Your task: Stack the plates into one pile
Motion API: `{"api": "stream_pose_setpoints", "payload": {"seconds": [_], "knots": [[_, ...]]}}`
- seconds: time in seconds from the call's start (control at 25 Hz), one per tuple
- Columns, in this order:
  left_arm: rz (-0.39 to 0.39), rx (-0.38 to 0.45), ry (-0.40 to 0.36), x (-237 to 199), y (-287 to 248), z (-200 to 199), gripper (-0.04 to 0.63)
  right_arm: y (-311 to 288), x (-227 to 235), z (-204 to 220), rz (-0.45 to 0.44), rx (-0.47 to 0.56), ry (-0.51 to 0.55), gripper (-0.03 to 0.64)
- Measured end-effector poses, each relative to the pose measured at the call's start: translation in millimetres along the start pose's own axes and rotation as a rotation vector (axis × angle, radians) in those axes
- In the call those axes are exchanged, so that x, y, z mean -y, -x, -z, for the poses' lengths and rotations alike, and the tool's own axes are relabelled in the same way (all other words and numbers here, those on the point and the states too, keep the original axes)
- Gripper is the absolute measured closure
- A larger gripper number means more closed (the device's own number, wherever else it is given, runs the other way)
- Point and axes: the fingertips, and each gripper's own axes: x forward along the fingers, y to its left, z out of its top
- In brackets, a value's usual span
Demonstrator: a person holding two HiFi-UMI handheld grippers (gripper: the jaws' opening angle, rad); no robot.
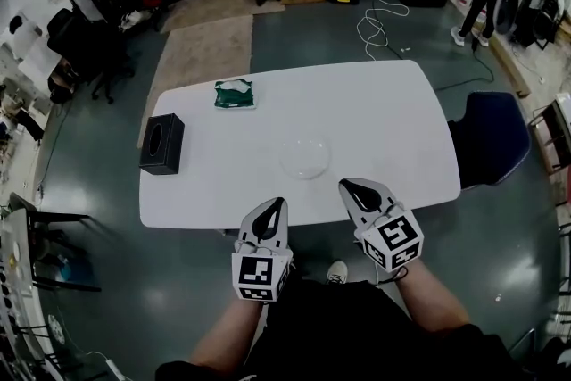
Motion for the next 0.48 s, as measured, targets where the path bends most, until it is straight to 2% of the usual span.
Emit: {"api": "stream_pose_setpoints", "payload": {"seconds": [0.48], "knots": [[-0.004, -0.009, 0.01, 3.8, 4.1, 6.8, 0.577, 2.9, -4.1, 4.1, -0.013, -0.009, -0.002, 0.6]]}}
